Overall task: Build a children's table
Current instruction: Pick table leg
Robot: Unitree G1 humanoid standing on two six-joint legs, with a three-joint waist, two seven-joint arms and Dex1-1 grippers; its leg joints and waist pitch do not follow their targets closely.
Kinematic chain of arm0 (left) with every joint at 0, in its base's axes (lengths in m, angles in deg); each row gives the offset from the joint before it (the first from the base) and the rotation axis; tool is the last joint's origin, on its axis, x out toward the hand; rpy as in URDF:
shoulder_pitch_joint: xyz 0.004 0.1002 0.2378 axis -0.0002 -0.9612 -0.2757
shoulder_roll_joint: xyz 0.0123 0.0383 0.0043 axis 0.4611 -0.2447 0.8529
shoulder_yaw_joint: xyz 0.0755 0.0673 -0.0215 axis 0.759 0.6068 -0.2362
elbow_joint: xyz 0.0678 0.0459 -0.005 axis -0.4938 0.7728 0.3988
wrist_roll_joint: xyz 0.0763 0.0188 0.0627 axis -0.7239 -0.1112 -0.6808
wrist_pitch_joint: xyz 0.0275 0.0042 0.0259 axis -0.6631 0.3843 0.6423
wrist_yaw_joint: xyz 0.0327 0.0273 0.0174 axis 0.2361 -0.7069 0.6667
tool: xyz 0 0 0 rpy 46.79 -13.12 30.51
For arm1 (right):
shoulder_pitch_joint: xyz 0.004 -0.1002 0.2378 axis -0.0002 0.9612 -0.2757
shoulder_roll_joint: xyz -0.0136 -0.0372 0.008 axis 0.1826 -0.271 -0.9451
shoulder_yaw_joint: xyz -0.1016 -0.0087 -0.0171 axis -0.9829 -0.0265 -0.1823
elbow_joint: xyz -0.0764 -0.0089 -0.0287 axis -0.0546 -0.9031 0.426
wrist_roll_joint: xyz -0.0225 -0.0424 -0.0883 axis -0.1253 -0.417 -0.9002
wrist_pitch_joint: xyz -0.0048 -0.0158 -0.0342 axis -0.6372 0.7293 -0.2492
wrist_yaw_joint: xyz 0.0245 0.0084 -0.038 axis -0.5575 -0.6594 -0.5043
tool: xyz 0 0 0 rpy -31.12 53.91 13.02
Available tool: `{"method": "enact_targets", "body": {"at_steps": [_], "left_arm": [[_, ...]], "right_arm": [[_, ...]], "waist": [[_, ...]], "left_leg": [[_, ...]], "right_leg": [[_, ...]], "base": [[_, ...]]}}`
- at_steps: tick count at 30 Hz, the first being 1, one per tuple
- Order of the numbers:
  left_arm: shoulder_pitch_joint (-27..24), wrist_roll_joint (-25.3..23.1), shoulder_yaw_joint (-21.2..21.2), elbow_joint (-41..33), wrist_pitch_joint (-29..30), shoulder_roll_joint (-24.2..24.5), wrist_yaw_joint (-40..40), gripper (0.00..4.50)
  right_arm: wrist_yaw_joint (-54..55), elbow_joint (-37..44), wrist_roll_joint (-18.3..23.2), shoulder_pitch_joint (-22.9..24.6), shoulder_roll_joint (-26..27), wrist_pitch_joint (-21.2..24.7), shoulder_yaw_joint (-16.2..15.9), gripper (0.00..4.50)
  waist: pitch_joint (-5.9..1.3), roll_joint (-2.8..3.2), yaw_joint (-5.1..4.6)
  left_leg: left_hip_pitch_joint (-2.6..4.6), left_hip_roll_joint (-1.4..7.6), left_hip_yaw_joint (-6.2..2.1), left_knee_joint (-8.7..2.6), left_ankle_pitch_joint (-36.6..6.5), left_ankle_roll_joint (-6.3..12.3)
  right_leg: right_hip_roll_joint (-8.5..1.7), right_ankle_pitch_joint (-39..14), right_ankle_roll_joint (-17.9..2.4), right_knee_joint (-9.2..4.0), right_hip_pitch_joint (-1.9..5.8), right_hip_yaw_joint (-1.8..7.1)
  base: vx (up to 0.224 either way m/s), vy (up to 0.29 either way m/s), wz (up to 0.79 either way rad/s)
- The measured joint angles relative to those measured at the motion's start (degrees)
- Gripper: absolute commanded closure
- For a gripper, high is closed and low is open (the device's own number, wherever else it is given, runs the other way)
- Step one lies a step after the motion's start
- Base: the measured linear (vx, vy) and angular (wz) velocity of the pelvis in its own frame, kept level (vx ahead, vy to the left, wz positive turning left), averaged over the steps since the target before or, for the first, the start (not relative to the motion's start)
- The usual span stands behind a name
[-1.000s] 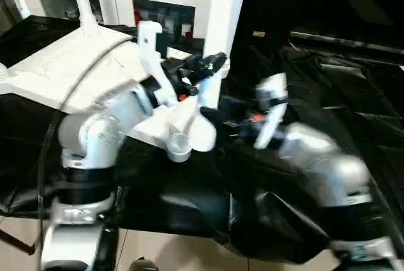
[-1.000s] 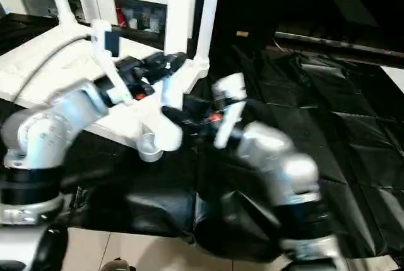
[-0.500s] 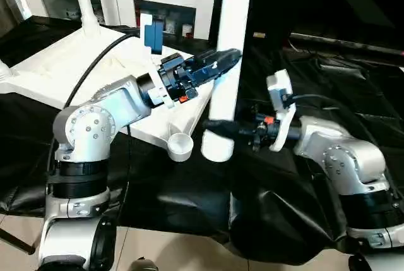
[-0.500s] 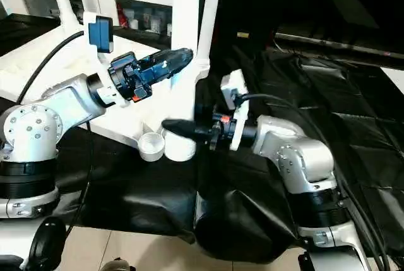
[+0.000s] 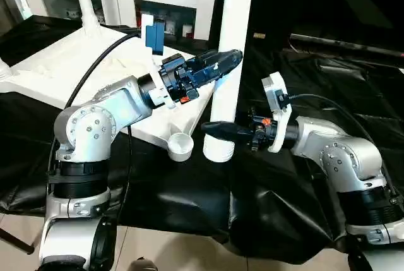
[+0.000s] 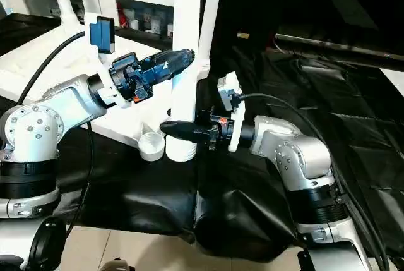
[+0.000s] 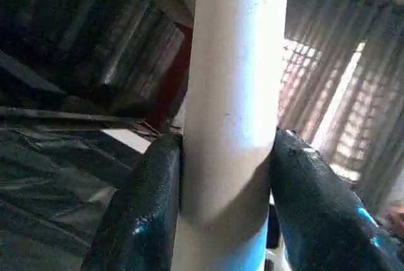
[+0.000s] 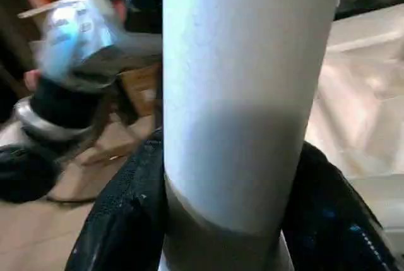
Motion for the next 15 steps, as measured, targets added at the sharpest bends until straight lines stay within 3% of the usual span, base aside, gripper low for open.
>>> {"method": "enact_targets", "body": {"at_steps": [1,4,6,10,15], "left_arm": [[0.06,-0.99,0.06,0.15,-0.78,-0.45,1.07,1.94],[0.06,-3.47,-0.15,1.24,-1.74,-1.65,6.63,1.78],[-0.04,-7.96,1.01,0.97,-4.13,-1.88,10.74,1.5],[-0.44,-14.62,5.21,-0.03,-7.5,-3.03,15.85,1.37],[-1.44,-18.3,7.1,1.68,-9.81,-6.32,20.36,1.37]], "right_arm": [[1.8,-0.82,-0.78,-0.33,1.16,-0.9,-0.15,2.54],[9.78,-3.41,-5.51,-0.77,2.65,-3.96,0.0,2.55],[14.78,-4.38,-8.66,-0.61,4.0,-5.12,0.11,2.56],[19.31,-4.67,-11.84,0.3,6.39,-6.89,-0.92,2.56],[23.17,-3.97,-14.67,0.19,8.68,-9.59,-2.9,2.56]], "waist": [[-0.01,-0.02,-0.1],[-0.04,-0.15,-0.11],[-0.01,-0.35,-0.1],[-0.03,-0.52,-0.28],[0.02,-0.68,-0.47]], "left_leg": [[0.0,0.0,0.0,0.0,0.01,-0.01],[-0.01,0.0,0.0,0.0,0.05,-0.08],[-0.02,0.01,-0.02,0.0,0.08,-0.12],[-0.08,0.01,-0.01,-0.01,0.07,-0.1],[-0.09,0.01,-0.01,-0.02,0.07,-0.1]], "right_leg": [[0.0,0.0,0.01,0.0,0.0,0.0],[0.0,0.02,0.05,0.0,0.01,0.0],[0.0,0.04,0.08,0.0,-0.02,-0.02],[0.0,0.05,0.13,-0.05,-0.08,-0.01],[0.0,0.06,0.15,-0.05,-0.1,-0.01]], "base": [[0.0,0.0,0.0],[0.0,0.0,0.0],[0.0,0.0,0.0],[0.0,0.0,0.0],[0.0,0.0,0.0]]}}
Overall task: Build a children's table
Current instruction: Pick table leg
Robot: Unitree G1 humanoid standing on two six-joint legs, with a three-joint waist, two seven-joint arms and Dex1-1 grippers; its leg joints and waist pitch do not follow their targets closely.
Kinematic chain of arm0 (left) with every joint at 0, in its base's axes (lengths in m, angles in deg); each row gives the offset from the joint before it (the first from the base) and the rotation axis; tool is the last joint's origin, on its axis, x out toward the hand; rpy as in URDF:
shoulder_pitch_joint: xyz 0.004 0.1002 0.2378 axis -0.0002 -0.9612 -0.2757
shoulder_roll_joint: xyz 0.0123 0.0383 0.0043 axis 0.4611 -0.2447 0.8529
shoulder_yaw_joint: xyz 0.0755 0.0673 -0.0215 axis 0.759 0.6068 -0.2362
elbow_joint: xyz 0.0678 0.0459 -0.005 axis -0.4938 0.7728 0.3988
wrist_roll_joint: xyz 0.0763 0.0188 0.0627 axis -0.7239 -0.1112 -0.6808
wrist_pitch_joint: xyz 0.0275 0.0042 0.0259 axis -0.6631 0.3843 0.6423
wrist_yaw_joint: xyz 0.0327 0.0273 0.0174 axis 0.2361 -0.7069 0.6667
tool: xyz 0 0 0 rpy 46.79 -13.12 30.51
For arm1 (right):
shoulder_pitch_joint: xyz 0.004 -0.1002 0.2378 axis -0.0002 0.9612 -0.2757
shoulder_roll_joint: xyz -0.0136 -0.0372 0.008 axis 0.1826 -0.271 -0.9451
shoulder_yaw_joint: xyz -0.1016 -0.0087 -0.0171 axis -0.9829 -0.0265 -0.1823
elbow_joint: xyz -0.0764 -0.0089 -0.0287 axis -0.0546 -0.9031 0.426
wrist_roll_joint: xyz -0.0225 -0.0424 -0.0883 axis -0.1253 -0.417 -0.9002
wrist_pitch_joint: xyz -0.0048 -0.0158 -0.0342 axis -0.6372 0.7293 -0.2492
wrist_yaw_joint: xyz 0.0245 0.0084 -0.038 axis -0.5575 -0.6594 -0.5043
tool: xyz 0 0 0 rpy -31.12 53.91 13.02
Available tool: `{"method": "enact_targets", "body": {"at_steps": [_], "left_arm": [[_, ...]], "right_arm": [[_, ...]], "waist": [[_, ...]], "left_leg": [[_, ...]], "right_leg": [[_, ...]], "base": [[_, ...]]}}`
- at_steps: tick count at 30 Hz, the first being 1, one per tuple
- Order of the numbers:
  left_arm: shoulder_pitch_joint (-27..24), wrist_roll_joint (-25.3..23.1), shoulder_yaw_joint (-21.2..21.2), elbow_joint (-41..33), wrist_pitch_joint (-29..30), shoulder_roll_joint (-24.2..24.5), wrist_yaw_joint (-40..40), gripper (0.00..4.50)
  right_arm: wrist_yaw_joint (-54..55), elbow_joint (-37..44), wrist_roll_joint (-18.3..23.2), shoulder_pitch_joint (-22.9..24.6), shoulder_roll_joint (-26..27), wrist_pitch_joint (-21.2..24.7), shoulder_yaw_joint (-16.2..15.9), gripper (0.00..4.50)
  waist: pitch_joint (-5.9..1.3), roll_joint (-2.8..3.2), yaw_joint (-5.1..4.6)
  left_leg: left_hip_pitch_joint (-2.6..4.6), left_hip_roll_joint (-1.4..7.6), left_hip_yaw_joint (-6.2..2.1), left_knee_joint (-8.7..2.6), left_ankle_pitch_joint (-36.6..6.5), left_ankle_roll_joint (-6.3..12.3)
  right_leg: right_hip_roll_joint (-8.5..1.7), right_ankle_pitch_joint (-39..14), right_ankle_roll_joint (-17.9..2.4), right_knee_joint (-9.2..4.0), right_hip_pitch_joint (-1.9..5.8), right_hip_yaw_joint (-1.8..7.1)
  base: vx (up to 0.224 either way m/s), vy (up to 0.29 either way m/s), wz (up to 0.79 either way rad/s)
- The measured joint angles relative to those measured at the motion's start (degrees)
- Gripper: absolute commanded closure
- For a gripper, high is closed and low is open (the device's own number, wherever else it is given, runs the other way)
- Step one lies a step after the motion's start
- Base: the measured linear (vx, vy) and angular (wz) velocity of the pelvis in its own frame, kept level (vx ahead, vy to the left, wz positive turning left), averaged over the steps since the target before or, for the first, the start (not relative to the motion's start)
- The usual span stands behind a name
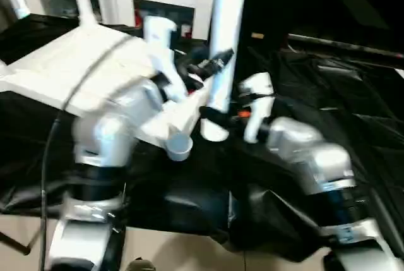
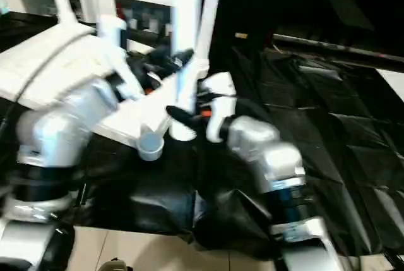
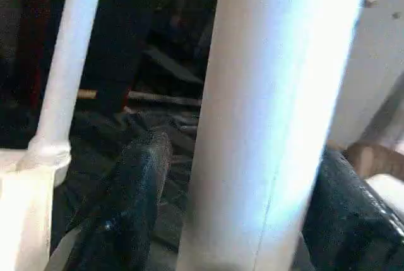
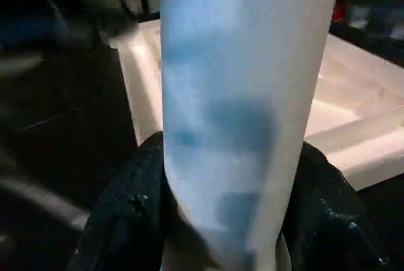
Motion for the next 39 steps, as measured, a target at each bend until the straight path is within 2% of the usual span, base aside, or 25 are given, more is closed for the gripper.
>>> {"method": "enact_targets", "body": {"at_steps": [3,4,8,9,13,14,16,19,21,24,28,31,34,38,39], "left_arm": [[0.26,-1.68,-0.05,1.28,-1.54,-1.35,3.25,1.37],[0.53,-2.19,-0.06,1.78,-1.74,-1.55,4.14,1.65],[2.03,-3.52,-2.36,4.04,-3.42,-2.6,8.47,1.78],[2.1,-3.53,-2.85,4.33,-3.76,-2.63,8.68,2.08],[2.1,-3.34,-3.0,4.42,-3.96,-2.85,8.83,2.2],[2.1,-3.34,-3.07,4.42,-3.97,-2.84,8.82,2.35],[2.1,-3.2,-3.17,4.42,-4.02,-2.83,8.51,2.49],[2.02,-2.8,-3.77,4.39,-3.72,-2.28,7.74,2.58],[2.0,-1.9,-4.15,4.36,-2.82,-1.19,5.97,2.6],[1.8,1.52,-3.95,3.99,0.7,1.56,-0.06,2.61],[1.38,4.79,-3.54,2.29,3.68,4.57,-6.92,2.62],[0.68,7.19,-1.47,0.56,5.16,7.8,-14.18,2.62],[0.64,9.16,-1.38,0.34,6.22,8.31,-17.51,2.62],[0.73,14.43,-3.25,-1.2,8.39,6.48,-19.5,2.62],[0.73,14.88,-3.37,-1.59,8.43,6.3,-19.79,2.62]], "right_arm": [[1.88,-0.22,-1.64,0.0,0.75,-0.12,-0.37,2.56],[2.17,-0.32,-1.85,0.0,0.88,-0.12,-0.51,2.56],[3.23,-0.62,-3.07,0.0,2.09,-0.64,-1.32,2.57],[3.39,-0.62,-3.12,-0.01,2.35,-0.67,-1.39,2.57],[4.22,-0.65,-3.63,0.0,2.89,-0.72,-1.42,2.57],[4.28,-0.65,-3.67,0.0,2.91,-0.82,-1.45,2.57],[4.26,-0.65,-3.67,0.0,2.94,-1.0,-1.46,2.01],[3.87,-0.09,-2.86,0.01,3.22,-1.35,-0.9,1.7],[1.99,0.61,-1.1,0.01,2.81,-0.45,-0.09,1.61],[-4.56,1.9,3.72,0.01,-0.87,3.93,0.95,1.38],[-12.2,3.7,8.81,0.14,-4.52,8.63,1.77,1.37],[-18.34,4.04,12.89,0.21,-7.96,12.51,2.18,1.37],[-21.69,4.12,14.19,0.2,-9.49,14.17,2.06,1.37],[-24.15,4.14,14.42,0.19,-10.49,14.99,0.74,1.37],[-24.31,4.14,14.42,0.19,-10.5,15.05,0.7,1.63]], "waist": [[0.0,-0.01,-0.05],[0.0,0.0,-0.04],[0.0,-0.01,-0.05],[0.0,-0.01,-0.06],[0.0,0.0,0.05],[0.0,0.0,0.08],[0.0,0.0,0.04],[0.0,0.01,-0.05],[0.0,0.01,-0.09],[0.0,0.01,0.1],[0.0,0.0,0.11],[0.0,0.0,0.16],[0.0,0.0,0.16],[0.0,-0.01,0.22],[0.0,-0.02,0.23]], "left_leg": [[0.01,0.0,0.0,0.0,0.01,-0.01],[0.01,-0.01,0.0,0.0,0.01,-0.02],[0.0,-0.01,0.0,0.01,0.01,-0.01],[0.0,-0.01,-0.01,0.0,0.01,-0.01],[0.04,-0.01,-0.02,0.01,0.0,0.0],[0.06,-0.01,-0.02,0.01,0.0,0.0],[0.06,-0.01,-0.02,0.01,0.0,0.0],[0.06,0.0,-0.02,0.01,0.01,-0.01],[0.07,0.0,-0.01,0.01,0.01,-0.01],[0.11,-0.01,-0.02,0.03,0.01,0.0],[0.09,0.0,-0.01,0.03,0.01,0.0],[0.09,0.0,0.0,0.04,0.02,0.02],[0.06,0.0,0.0,0.03,0.06,0.05],[0.04,0.0,0.01,0.06,0.12,0.06],[0.04,0.0,0.01,0.06,0.13,0.05]], "right_leg": [[0.0,0.03,0.03,0.0,0.01,0.01],[0.0,0.03,0.04,0.0,0.01,0.01],[0.0,0.05,0.07,-0.01,0.0,0.01],[0.0,0.05,0.07,-0.01,-0.01,0.01],[0.0,0.07,0.03,-0.02,-0.08,0.01],[0.0,0.14,-0.08,-0.02,-0.08,0.01],[0.0,0.13,-0.07,-0.03,-0.07,0.01],[0.01,0.1,-0.01,-0.02,-0.07,0.01],[0.02,0.11,0.0,-0.02,-0.05,0.02],[0.01,0.13,-0.02,-0.03,-0.04,0.02],[0.01,0.25,-0.24,-0.02,-0.03,0.02],[0.01,0.24,-0.22,-0.03,-0.02,0.02],[0.01,0.23,-0.19,-0.01,0.01,0.02],[0.01,0.21,-0.14,0.0,0.01,0.02],[0.01,0.21,-0.14,0.0,0.01,0.02]], "base": [[0.0,0.0,0.0],[0.0,0.0,0.0],[0.0,0.0,0.0],[0.0,0.0,0.0],[0.0,0.0,0.0],[0.0,0.0,0.0],[0.0,0.0,0.0],[0.0,0.0,0.0],[0.0,0.0,0.0],[0.0,0.0,0.0],[0.0,0.0,0.0],[0.0,0.0,0.0],[0.0,0.0,0.0],[0.0,0.0,0.0],[0.0,0.0,0.0]]}}
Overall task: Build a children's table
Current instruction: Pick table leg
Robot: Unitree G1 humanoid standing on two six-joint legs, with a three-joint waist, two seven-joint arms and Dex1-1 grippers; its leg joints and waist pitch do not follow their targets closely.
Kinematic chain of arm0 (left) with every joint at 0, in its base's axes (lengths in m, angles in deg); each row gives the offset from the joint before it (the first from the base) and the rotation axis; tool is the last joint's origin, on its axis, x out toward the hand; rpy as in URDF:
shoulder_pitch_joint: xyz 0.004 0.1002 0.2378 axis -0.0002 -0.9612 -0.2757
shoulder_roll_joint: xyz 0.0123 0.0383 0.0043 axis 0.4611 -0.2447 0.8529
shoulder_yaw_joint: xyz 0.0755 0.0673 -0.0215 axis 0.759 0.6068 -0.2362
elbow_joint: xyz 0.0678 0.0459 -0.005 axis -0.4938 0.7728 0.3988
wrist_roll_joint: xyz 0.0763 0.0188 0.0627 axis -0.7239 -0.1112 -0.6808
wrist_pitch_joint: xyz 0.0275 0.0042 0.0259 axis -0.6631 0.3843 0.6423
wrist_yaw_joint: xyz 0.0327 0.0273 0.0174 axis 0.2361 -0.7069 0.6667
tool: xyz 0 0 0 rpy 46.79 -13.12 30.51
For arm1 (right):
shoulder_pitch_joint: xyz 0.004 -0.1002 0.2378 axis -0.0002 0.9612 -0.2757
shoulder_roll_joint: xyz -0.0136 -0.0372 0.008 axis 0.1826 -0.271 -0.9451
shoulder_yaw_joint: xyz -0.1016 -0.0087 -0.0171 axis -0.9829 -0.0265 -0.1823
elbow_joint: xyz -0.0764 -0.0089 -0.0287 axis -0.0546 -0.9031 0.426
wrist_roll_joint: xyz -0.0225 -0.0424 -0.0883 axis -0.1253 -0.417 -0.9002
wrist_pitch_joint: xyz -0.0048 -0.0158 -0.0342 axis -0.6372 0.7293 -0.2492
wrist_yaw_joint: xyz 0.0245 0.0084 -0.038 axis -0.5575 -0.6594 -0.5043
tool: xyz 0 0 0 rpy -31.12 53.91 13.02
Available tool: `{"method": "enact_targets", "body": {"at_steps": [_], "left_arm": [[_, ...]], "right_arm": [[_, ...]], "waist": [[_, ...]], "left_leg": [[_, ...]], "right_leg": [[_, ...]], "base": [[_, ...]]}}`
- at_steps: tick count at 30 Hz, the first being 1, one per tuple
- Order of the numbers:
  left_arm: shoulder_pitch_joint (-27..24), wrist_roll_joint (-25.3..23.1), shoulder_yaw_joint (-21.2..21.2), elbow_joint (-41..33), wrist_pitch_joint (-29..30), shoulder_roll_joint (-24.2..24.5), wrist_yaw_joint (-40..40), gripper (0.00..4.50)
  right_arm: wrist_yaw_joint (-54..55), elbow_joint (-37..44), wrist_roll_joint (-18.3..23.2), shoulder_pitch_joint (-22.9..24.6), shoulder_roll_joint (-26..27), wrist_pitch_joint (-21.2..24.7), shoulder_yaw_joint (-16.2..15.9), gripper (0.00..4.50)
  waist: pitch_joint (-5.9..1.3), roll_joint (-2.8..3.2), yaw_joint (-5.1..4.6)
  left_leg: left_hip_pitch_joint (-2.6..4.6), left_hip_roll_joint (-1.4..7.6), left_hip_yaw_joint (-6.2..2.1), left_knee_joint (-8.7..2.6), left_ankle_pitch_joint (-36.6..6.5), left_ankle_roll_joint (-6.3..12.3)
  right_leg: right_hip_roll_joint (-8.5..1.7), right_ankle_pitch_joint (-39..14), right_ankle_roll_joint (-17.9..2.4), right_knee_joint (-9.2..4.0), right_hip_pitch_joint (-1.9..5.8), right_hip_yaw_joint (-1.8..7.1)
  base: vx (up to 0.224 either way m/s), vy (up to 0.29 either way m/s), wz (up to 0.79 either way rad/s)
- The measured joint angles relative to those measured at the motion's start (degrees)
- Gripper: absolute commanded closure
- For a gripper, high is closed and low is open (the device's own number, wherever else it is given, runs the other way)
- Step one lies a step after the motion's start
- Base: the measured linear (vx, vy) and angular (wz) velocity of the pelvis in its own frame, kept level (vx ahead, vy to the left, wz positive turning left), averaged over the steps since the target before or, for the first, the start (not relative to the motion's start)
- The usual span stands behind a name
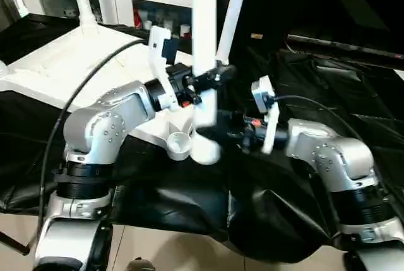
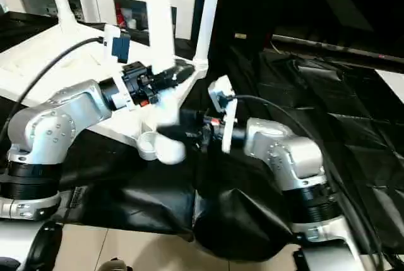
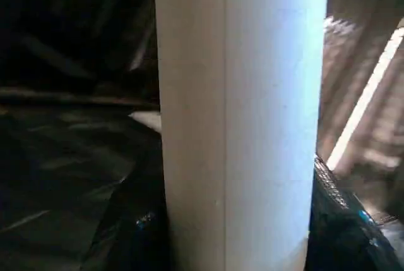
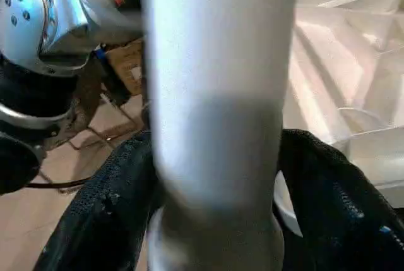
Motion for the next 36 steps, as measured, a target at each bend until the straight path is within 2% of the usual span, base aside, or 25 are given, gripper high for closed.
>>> {"method": "enact_targets", "body": {"at_steps": [4,5,12,14,17,19,21,36], "left_arm": [[0.0,0.83,-0.15,-0.88,0.0,-0.02,-0.65,2.62],[0.0,0.81,-0.1,-0.88,-0.01,0.05,-0.83,2.62],[-0.04,0.68,0.72,-0.76,-0.04,1.01,-1.55,2.62],[-0.04,0.69,0.83,-0.77,0.0,1.16,-1.75,2.62],[-0.04,0.71,1.67,-0.9,0.02,1.49,-3.05,2.62],[-0.04,0.67,2.16,-0.9,0.02,1.53,-3.25,2.62],[-0.04,0.67,2.56,-0.9,0.02,1.6,-3.75,2.62],[-0.04,0.34,5.27,-0.9,0.47,2.28,-5.69,2.62]], "right_arm": [[-0.87,0.53,0.64,-0.15,-0.02,0.16,-0.32,1.76],[-0.84,0.52,0.64,-0.17,-0.01,0.21,-0.36,2.08],[-1.62,0.5,0.54,-0.64,-0.15,0.65,-0.92,2.36],[-2.18,0.45,0.5,-0.94,-0.32,0.71,-1.11,1.7],[-2.58,-0.09,0.75,-1.74,-0.74,1.31,-1.09,1.66],[-2.96,-0.13,0.75,-2.26,-1.12,1.32,-1.1,1.36],[-3.45,-0.13,0.69,-2.32,-1.86,1.19,-1.1,1.25],[-6.9,-1.26,-0.55,-2.84,-3.89,0.75,-3.48,1.25]], "waist": [[-0.01,-0.04,-0.01],[-0.02,-0.07,-0.01],[-0.03,-0.24,0.15],[-0.03,-0.24,0.13],[-0.03,-0.24,0.15],[-0.03,-0.28,0.16],[-0.02,-0.35,0.2],[-0.02,-0.47,0.16]], "left_leg": [[0.01,0.0,0.0,0.0,0.01,-0.01],[0.01,0.0,0.0,0.01,0.01,-0.01],[-0.01,0.0,-0.01,0.01,0.01,-0.01],[0.0,0.0,-0.01,0.0,0.01,-0.01],[0.0,0.0,0.0,0.01,0.01,-0.01],[-0.01,0.01,-0.01,0.0,0.01,-0.01],[-0.02,0.0,-0.01,0.0,0.01,-0.01],[-0.03,0.01,0.0,0.01,0.02,-0.02]], "right_leg": [[0.0,-0.01,0.04,0.01,0.04,0.0],[0.0,-0.01,0.05,0.01,0.04,0.0],[0.0,-0.03,0.08,0.0,0.01,-0.01],[0.0,-0.03,0.08,0.0,0.01,-0.01],[0.0,-0.03,0.08,0.0,0.01,-0.01],[0.0,-0.03,0.08,0.0,0.02,-0.01],[0.0,-0.03,0.08,0.0,0.02,-0.01],[0.0,-0.02,0.07,0.0,0.02,-0.01]], "base": [[0.0,0.0,0.0],[0.0,0.0,0.0],[0.0,0.0,0.0],[0.0,0.0,0.0],[0.0,0.0,0.0],[0.0,0.0,0.0],[0.0,0.0,0.0],[0.0,0.0,0.0]]}}
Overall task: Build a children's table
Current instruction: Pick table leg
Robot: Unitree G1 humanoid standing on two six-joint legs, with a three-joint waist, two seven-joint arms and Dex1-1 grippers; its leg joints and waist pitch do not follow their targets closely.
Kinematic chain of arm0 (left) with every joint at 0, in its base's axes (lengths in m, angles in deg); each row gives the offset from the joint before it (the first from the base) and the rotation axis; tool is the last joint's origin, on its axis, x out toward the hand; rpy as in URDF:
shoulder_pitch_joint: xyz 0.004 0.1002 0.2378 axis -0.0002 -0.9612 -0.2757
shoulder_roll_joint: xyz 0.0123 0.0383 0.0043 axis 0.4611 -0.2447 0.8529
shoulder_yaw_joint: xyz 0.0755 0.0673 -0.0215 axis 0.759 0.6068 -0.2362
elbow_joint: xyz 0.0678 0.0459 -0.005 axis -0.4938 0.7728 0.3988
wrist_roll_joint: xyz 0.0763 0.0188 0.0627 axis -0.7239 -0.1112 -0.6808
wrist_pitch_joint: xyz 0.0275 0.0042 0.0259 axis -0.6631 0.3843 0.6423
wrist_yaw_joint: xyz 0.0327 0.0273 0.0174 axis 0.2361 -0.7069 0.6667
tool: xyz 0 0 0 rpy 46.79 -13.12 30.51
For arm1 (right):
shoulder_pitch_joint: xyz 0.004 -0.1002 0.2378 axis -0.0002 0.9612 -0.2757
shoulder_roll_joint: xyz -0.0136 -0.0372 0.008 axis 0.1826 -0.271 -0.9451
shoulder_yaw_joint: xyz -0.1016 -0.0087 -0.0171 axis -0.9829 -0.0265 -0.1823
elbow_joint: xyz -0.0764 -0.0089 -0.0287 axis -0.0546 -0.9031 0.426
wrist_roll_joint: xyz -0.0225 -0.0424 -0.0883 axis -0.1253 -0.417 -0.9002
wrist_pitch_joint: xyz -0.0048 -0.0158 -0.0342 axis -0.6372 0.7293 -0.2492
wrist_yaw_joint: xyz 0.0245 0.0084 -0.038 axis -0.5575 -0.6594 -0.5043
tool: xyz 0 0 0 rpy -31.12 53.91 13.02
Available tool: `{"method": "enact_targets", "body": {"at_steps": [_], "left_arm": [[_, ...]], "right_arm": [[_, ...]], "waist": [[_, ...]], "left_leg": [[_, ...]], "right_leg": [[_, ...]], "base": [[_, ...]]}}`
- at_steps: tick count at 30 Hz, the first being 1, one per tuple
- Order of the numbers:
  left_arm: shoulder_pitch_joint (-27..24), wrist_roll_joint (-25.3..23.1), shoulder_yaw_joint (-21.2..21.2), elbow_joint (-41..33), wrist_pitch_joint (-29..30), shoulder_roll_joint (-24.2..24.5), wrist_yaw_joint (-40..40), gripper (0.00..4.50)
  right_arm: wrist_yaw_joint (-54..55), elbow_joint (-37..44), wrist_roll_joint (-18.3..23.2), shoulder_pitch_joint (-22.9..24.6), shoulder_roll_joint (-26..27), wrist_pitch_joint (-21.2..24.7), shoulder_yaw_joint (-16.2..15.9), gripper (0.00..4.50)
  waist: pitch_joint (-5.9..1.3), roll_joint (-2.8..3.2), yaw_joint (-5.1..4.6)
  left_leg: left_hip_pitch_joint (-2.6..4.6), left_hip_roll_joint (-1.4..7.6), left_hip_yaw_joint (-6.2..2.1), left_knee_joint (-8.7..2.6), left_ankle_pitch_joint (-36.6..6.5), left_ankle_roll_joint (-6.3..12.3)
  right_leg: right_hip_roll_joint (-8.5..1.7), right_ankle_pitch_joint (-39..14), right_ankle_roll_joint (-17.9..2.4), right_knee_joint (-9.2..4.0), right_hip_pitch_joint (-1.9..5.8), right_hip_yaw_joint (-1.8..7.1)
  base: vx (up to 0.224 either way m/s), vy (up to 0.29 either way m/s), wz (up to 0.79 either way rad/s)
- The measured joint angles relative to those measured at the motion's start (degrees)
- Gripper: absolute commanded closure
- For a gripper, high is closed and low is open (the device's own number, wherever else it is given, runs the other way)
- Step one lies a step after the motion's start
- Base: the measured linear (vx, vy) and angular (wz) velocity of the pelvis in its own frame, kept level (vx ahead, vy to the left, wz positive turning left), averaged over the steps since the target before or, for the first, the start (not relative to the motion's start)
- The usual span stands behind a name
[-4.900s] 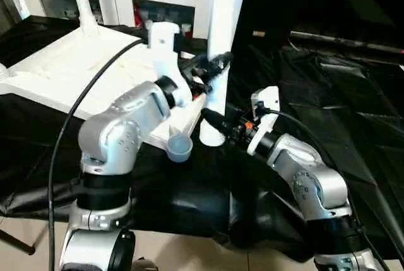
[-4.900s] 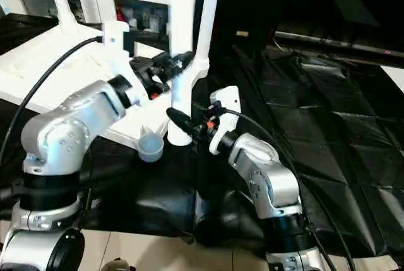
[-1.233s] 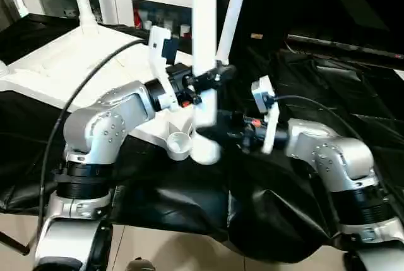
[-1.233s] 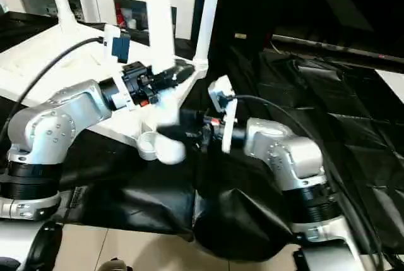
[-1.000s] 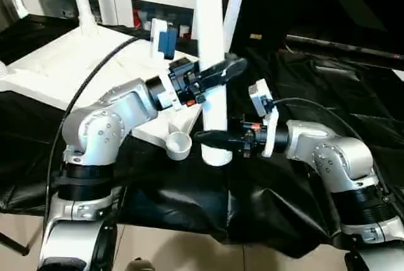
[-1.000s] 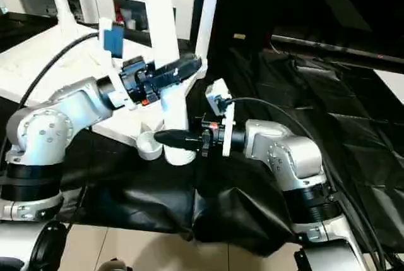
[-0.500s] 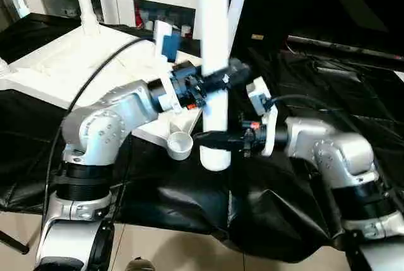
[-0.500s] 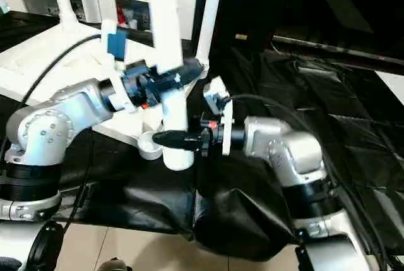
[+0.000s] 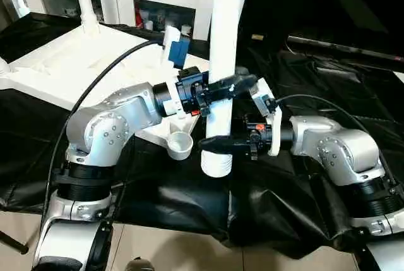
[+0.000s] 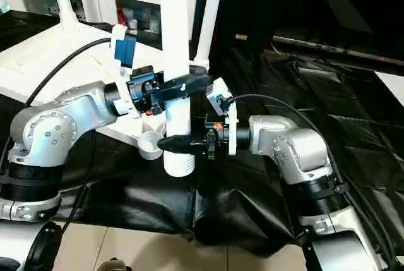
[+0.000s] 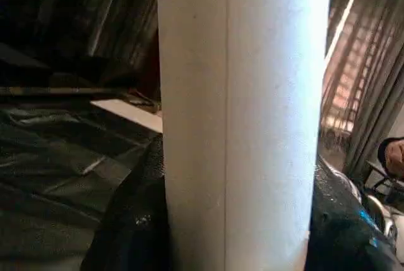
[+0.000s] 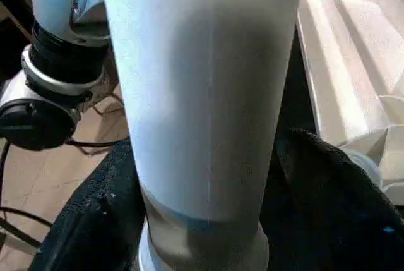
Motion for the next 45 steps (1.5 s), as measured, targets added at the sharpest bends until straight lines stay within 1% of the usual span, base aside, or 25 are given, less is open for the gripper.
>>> {"method": "enact_targets", "body": {"at_steps": [5,11,13,16,17,18,20,22,23,24,27,32,33,35,38,39,40,43,44,45], "left_arm": [[0.0,-0.07,0.9,0.0,0.34,0.06,-0.52,2.62],[0.0,-0.09,1.02,0.0,0.39,0.13,-0.55,2.62],[0.0,-0.09,1.03,0.0,0.4,0.13,-0.56,2.62],[0.0,-0.2,1.02,0.0,0.39,0.19,-0.56,2.62],[0.0,-0.21,1.04,0.0,0.39,0.19,-0.56,2.62],[0.0,-0.21,1.05,0.0,0.39,0.2,-0.56,2.62],[0.0,-0.29,1.03,0.0,0.39,0.28,-0.56,2.62],[0.0,-0.5,0.99,0.0,0.38,0.38,-0.56,2.62],[0.0,-0.5,0.99,0.0,0.38,0.39,-0.56,2.62],[0.0,-0.5,0.98,0.0,0.39,0.4,-0.56,2.62],[0.0,-0.5,0.96,0.01,0.48,0.39,-0.56,2.62],[0.0,-0.6,0.99,0.01,0.44,0.35,-0.55,2.62],[0.0,-0.54,0.78,0.14,0.78,0.12,-0.37,2.27],[0.07,0.77,-1.03,1.32,2.41,-1.59,1.08,1.92],[0.41,2.18,-2.47,1.96,2.97,-2.66,2.02,1.9],[0.74,2.31,-2.81,1.97,2.59,-2.69,2.11,1.66],[0.9,2.37,-3.18,1.97,1.92,-2.86,2.2,1.51],[1.14,2.47,-4.91,1.96,-1.53,-4.19,3.4,1.45],[1.15,2.54,-5.69,1.96,-2.9,-5.12,4.24,1.29],[1.22,3.66,-7.67,2.08,-4.52,-6.7,5.67,1.19]], "right_arm": [[-0.67,-0.19,-0.45,-0.03,0.01,-0.11,-0.74,1.25],[-0.91,-0.36,-1.12,-0.03,0.0,-0.22,-0.85,1.25],[-0.95,-0.4,-1.14,-0.03,0.0,-0.23,-0.87,1.52],[-1.73,-0.45,-1.12,-0.03,0.0,-0.23,-0.93,1.64],[-1.92,-0.5,-1.14,-0.03,0.01,-0.23,-0.93,1.78],[-1.98,-0.55,-1.14,-0.03,0.01,-0.23,-0.93,2.01],[-2.12,-0.55,-1.08,-0.04,0.06,-0.23,-0.98,2.05],[-2.18,-0.55,-1.04,-0.03,0.15,-0.23,-1.05,2.22],[-2.18,-0.56,-1.03,-0.03,0.15,-0.23,-1.06,2.22],[-2.2,-0.56,-1.02,-0.03,0.15,-0.23,-1.07,2.44],[-2.38,-0.56,-1.03,-0.03,0.17,-0.23,-1.09,2.54],[-2.59,-0.71,-1.07,-0.04,0.19,-0.25,-1.08,2.57],[-2.6,-0.86,-1.06,-0.04,0.23,-0.28,-1.08,2.57],[-2.49,-1.45,-1.16,-0.21,0.43,-0.33,-1.01,2.57],[-2.03,-1.89,-1.49,-0.31,0.53,-1.02,-1.0,2.58],[-1.99,-1.89,-1.48,-0.31,0.8,-1.21,-0.98,2.58],[-1.9,-1.9,-1.49,-0.31,1.0,-1.26,-0.97,2.58],[-1.07,-2.46,-1.7,-0.3,1.5,-1.28,-0.91,2.58],[-0.61,-2.69,-1.73,-0.3,1.78,-1.33,-0.8,2.58],[-0.08,-2.92,-1.74,-0.28,2.18,-1.45,-0.68,2.59]], "waist": [[0.0,0.0,0.0],[0.0,-0.01,0.01],[0.0,-0.01,0.01],[0.0,-0.01,0.0],[0.0,-0.01,0.0],[0.0,-0.01,0.01],[0.0,-0.01,0.0],[0.0,-0.01,0.0],[0.0,-0.01,0.01],[0.0,-0.01,0.02],[0.0,-0.01,0.01],[0.0,-0.01,0.02],[0.0,-0.01,0.02],[0.0,-0.01,0.04],[0.0,-0.01,0.06],[0.0,-0.01,0.07],[0.0,-0.01,0.06],[0.0,-0.01,0.07],[0.0,-0.01,0.08],[0.0,-0.01,0.08]], "left_leg": [[0.0,0.0,0.0,0.0,0.0,0.0],[0.01,0.0,0.0,0.01,0.01,-0.01],[0.01,0.0,0.0,0.01,0.01,-0.01],[0.01,0.0,0.0,0.0,0.01,-0.01],[0.01,0.0,0.0,0.01,0.01,-0.01],[0.01,0.0,0.0,0.01,0.01,-0.01],[0.01,0.0,0.0,0.01,0.01,-0.01],[0.01,0.0,0.0,0.01,0.01,-0.01],[0.01,0.0,0.0,0.01,0.01,-0.01],[0.01,0.0,0.0,0.01,0.01,-0.01],[0.01,0.0,-0.01,0.02,0.01,-0.01],[0.01,0.0,0.0,0.02,0.01,-0.01],[0.02,0.0,0.0,0.02,0.01,-0.01],[0.01,0.0,-0.01,0.06,0.01,-0.01],[0.0,0.0,-0.01,0.07,0.01,-0.01],[0.01,0.01,-0.01,0.07,0.01,-0.01],[0.01,0.01,-0.01,0.07,0.01,-0.01],[-0.01,0.01,-0.02,0.07,0.01,-0.01],[0.0,0.01,-0.02,0.07,0.01,-0.01],[-0.01,0.01,-0.02,0.07,0.01,-0.01]], "right_leg": [[0.0,0.0,-0.01,0.0,0.01,0.0],[0.0,0.0,-0.01,0.02,0.02,0.0],[0.0,0.0,-0.01,0.02,0.01,0.0],[0.0,0.0,-0.01,0.02,0.01,0.0],[0.0,0.0,-0.01,0.02,0.02,0.0],[0.0,0.0,-0.01,0.02,0.01,0.0],[0.0,0.01,-0.01,0.02,0.02,0.0],[0.0,0.01,-0.01,0.02,0.02,0.0],[0.0,0.01,-0.01,0.02,0.02,0.0],[0.0,0.01,-0.01,0.02,0.02,0.0],[0.0,0.01,-0.01,0.03,0.02,0.0],[0.0,0.01,-0.02,0.03,0.02,0.0],[0.0,0.02,-0.02,0.03,0.02,0.0],[0.0,0.03,-0.04,0.04,0.02,0.0],[0.0,0.04,-0.05,0.05,0.02,-0.01],[0.0,0.04,-0.05,0.05,0.03,-0.01],[0.0,0.03,-0.04,0.05,0.03,-0.01],[0.0,0.04,-0.04,0.05,0.04,-0.01],[0.0,0.04,-0.04,0.05,0.04,-0.01],[0.0,0.04,-0.04,0.05,0.03,-0.02]], "base": [[0.0,0.0,0.0],[0.0,0.0,0.0],[0.0,0.0,0.0],[0.0,0.0,0.0],[0.0,0.0,0.0],[0.0,0.0,0.0],[0.0,0.0,0.0],[0.0,0.0,0.0],[0.0,0.0,0.0],[0.0,0.0,0.0],[0.0,0.0,0.0],[0.0,0.0,0.0],[0.0,0.0,0.0],[0.0,0.0,0.0],[0.0,0.0,0.0],[0.0,0.0,0.0],[0.0,0.0,0.0],[0.0,0.0,0.0],[0.0,0.0,0.0],[0.0,0.0,0.0]]}}
